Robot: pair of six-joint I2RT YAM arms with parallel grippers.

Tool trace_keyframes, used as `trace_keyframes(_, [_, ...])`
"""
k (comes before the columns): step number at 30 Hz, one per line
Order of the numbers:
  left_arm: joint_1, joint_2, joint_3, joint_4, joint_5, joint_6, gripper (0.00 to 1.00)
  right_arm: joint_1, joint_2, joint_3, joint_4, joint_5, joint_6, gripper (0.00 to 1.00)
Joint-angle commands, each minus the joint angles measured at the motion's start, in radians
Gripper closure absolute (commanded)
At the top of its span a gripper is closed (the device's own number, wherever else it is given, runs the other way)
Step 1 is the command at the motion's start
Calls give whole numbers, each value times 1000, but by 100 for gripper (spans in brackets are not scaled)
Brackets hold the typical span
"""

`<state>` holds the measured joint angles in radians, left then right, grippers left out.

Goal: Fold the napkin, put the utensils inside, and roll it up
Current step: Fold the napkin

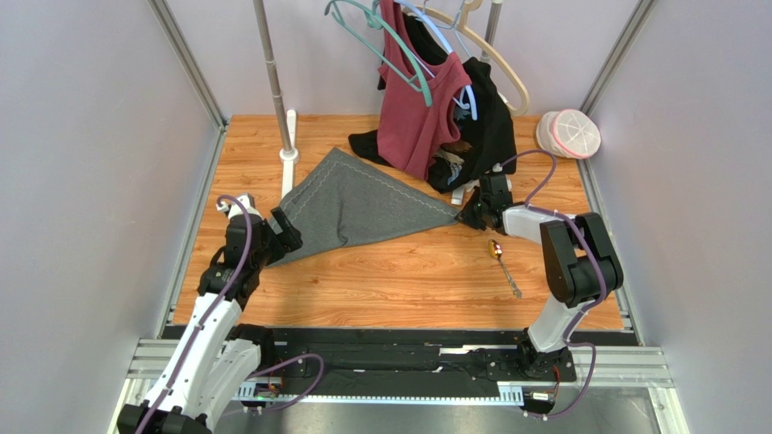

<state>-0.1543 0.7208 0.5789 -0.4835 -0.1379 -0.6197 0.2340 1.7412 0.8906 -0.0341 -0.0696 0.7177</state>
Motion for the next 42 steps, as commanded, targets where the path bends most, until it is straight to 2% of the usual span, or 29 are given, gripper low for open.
trace_keyframes(1, [7,-70,-30,-26,-138,-77,1,-1,-106,-87,-127,60,0,100])
trace_keyframes(4, [7,-107,-45,-73,-241,-126,1,-1,-199,-134,-194,115,12,100])
trace_keyframes(11, [7,-170,-108,-150,-308,-285,1,-1,-428,-217,-328,209,74,100])
trace_keyframes(13, [7,-182,-117,-214,-365,-369,1,-1,-476,-225,-352,227,71,100])
trace_keyframes(18, [9,-181,-165,-182,-365,-423,14,-1,-520,-234,-352,228,57,100])
trace_keyframes(25, [9,-6,-192,-57,-305,-563,21,-1,-523,-231,-331,211,25,100])
trace_keyframes(35, [48,218,-156,52,-298,-594,37,-1,-531,-214,-319,197,-1,100])
trace_keyframes(42, [107,282,-188,112,-273,-585,40,-4,-539,-202,-320,197,-3,100])
